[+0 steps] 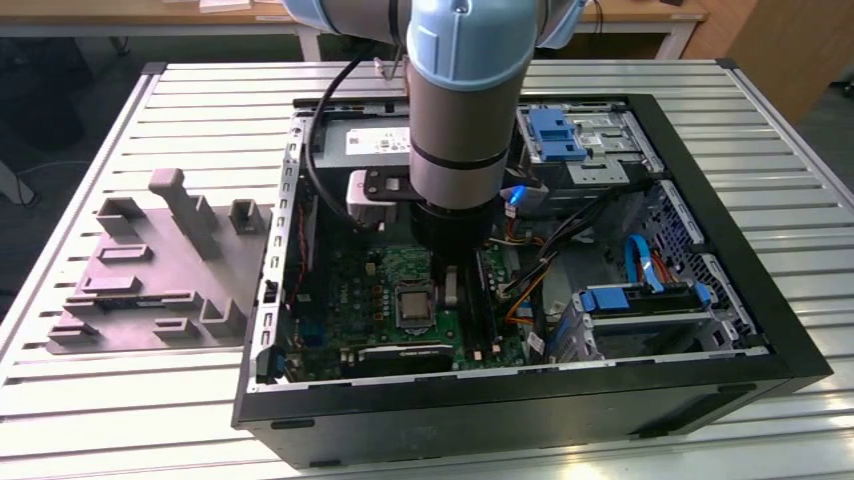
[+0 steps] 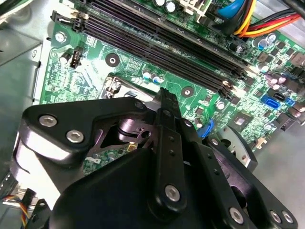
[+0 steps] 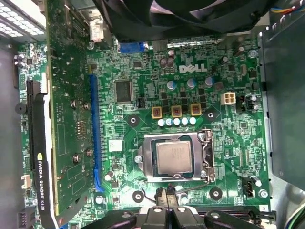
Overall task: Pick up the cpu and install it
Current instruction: 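Install the first cpu locking lever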
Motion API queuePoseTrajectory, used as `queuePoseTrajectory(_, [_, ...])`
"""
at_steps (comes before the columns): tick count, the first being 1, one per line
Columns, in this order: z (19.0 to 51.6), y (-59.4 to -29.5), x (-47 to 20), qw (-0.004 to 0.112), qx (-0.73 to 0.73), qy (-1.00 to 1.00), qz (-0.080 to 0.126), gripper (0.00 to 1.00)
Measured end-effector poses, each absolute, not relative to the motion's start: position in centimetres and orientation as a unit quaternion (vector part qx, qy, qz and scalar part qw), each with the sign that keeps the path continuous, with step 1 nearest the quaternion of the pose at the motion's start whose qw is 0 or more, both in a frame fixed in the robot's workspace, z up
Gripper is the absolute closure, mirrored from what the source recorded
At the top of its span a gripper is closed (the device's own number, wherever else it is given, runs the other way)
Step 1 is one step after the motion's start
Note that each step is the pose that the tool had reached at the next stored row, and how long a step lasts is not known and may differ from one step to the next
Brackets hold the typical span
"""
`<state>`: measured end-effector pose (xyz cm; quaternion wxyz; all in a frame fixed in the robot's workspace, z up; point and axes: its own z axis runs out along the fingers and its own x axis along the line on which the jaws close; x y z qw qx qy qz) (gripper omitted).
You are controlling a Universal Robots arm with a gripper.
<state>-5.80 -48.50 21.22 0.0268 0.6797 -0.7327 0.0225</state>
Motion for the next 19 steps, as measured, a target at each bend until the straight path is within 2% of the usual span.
queuePoseTrajectory(8, [20.97,-48.66,-6.01,0.023,0.688,-0.725,0.026,0.89])
queuePoseTrajectory(13, [20.80,-48.71,-6.30,0.017,0.689,-0.724,0.032,0.89])
queuePoseTrajectory(19, [20.46,-48.78,-6.43,0.016,0.690,-0.723,0.033,0.89])
